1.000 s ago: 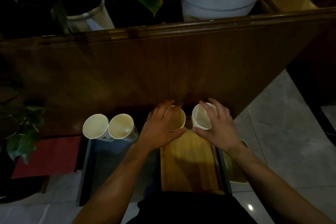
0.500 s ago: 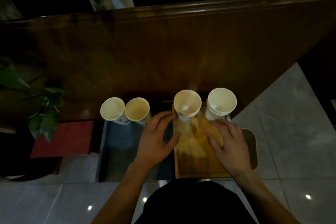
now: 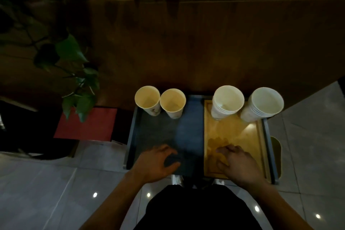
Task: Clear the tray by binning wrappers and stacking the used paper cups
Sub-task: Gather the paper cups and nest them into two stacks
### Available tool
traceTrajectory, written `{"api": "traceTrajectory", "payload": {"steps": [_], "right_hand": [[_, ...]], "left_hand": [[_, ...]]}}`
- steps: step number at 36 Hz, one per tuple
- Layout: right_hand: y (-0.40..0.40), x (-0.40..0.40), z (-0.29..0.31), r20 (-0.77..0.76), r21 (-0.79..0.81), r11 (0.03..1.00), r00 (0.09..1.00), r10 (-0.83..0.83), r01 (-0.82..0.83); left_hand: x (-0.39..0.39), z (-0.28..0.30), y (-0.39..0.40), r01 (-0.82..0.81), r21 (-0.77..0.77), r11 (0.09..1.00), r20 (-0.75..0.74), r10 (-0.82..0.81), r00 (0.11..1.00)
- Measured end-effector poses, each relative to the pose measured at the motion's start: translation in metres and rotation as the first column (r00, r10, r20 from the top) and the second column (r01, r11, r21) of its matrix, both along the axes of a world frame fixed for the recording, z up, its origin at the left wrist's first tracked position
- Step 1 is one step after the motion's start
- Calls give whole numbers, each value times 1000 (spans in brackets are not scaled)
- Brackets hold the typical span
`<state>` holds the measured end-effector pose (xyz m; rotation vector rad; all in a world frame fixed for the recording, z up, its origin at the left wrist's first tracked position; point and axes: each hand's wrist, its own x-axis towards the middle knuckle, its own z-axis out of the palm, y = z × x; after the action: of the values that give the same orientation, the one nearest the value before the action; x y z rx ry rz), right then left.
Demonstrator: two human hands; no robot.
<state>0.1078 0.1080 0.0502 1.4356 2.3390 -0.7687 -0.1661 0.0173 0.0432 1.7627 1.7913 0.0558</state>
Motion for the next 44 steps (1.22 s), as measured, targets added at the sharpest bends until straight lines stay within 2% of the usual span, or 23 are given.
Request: {"api": "traceTrajectory", "payload": {"steps": [3, 9, 16, 22, 26, 28, 34, 39, 44], "right_hand": [[1, -14, -3, 7, -3, 1000, 1000, 31, -31], [5, -45, 0, -22, 54, 998, 999, 39, -38], [27, -82, 17, -72, 206, 974, 991, 115, -98], [54, -116, 45, -199, 379, 922, 967, 160, -74], [69, -136, 58, -262, 427, 903, 951, 164, -38], [76, -145, 60, -235, 424, 904, 957, 167, -54], [95, -161, 52, -167, 363, 929, 975, 147, -77], [101, -170, 37, -92, 332, 934, 980, 175, -136], [102, -174, 25, -80, 313, 934, 975, 206, -172]], "left_hand": [[-22, -3, -1, 68, -103, 992, -72, -76, 995], [-59, -6, 6, 208, -105, 972, -201, -226, 953], [-95, 17, 31, 431, 130, 893, -346, -366, 864], [-117, 44, 65, 559, 351, 751, -452, -386, 804], [-124, 56, 89, 563, 453, 691, -454, -365, 813], [-126, 59, 100, 535, 453, 713, -443, -340, 829], [-134, 54, 130, 428, 318, 846, -418, -280, 864], [-136, 45, 140, 388, 289, 875, -394, -260, 882], [-134, 35, 145, 343, 240, 908, -332, -256, 908]]}}
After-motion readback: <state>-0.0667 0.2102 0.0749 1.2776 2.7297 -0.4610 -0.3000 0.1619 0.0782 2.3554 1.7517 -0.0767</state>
